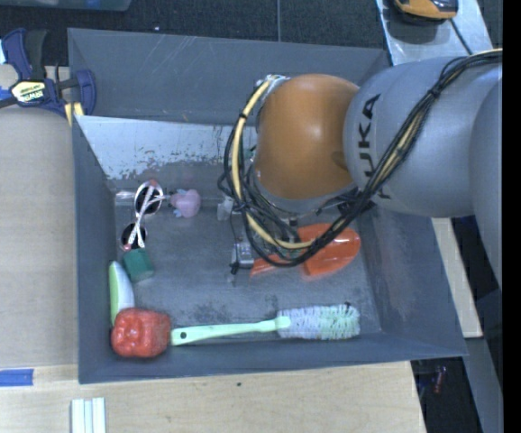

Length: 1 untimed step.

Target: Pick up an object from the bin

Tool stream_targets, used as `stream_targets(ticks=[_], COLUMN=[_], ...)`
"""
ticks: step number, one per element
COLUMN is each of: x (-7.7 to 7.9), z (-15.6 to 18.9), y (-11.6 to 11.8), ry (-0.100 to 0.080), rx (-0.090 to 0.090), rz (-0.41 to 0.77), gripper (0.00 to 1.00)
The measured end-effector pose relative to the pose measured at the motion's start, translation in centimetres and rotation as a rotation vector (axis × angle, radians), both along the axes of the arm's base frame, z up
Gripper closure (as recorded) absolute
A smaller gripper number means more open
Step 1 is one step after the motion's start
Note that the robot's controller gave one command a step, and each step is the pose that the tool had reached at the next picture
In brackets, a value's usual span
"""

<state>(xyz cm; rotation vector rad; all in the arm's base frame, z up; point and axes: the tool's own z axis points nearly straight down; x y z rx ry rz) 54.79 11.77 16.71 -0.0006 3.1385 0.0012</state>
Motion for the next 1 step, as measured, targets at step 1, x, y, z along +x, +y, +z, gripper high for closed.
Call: stream_targets(ticks=[1], x=[4.06], z=[-4.80], y=[-9.07], ry=[-0.004], rx=[0.000], rz=[0.007], gripper=[0.00])
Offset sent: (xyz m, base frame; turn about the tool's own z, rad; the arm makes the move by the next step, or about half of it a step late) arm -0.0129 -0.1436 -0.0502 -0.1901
